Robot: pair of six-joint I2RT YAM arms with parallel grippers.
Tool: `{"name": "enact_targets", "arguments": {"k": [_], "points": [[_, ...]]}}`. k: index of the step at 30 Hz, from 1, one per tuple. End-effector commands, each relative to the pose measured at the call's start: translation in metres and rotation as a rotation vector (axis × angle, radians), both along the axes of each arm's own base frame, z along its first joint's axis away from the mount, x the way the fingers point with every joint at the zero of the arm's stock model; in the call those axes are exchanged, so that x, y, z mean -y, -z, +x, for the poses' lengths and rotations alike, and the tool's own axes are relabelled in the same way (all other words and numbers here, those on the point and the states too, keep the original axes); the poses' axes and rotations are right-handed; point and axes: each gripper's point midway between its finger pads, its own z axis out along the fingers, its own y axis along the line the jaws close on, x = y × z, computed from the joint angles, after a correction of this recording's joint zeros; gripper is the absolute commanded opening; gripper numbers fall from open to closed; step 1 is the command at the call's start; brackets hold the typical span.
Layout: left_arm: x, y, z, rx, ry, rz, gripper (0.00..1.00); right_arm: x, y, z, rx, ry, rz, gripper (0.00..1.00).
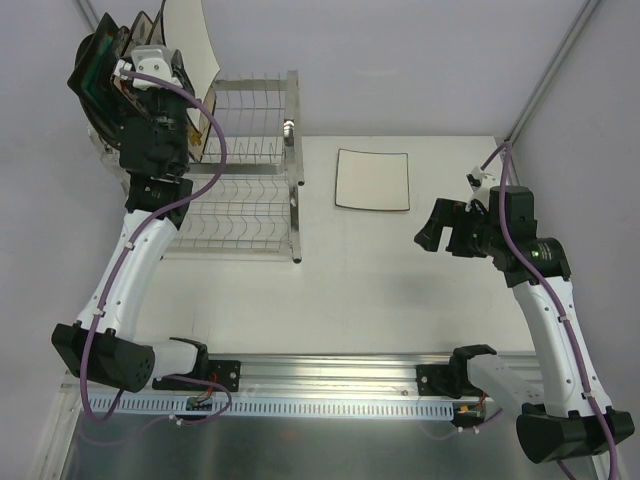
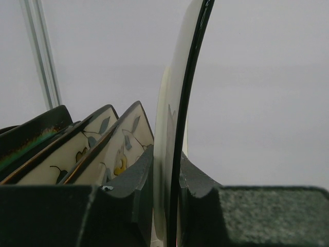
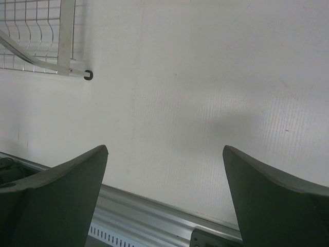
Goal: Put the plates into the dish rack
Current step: Insert the plate into the dish rack
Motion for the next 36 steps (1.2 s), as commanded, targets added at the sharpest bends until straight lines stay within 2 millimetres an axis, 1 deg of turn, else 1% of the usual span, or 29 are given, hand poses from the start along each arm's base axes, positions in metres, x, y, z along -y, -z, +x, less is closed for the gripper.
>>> {"name": "enact_targets", "arguments": {"k": [1, 20, 26, 36], "points": [[-0.005, -0.078, -0.054, 0.308, 0.040, -0.060, 0.00, -0.001, -0.014, 0.001, 0.043, -0.021, -0.009, 1.00], [-0.002, -0.051, -0.046, 0.240, 0.057, -0.057, 0.00, -0.004, -0.015, -0.001, 0.042, -0.028, 0.004, 1.00], [-0.002, -0.038, -0.040, 0.207, 0.053, -0.061, 0.00, -0.004, -0.016, -0.001, 0.047, -0.028, 0.005, 1.00], [-0.004, -0.027, -0.045, 0.187, 0.045, -0.062, 0.00, -0.005, -0.016, -0.002, 0.050, -0.033, 0.005, 1.00]]}}
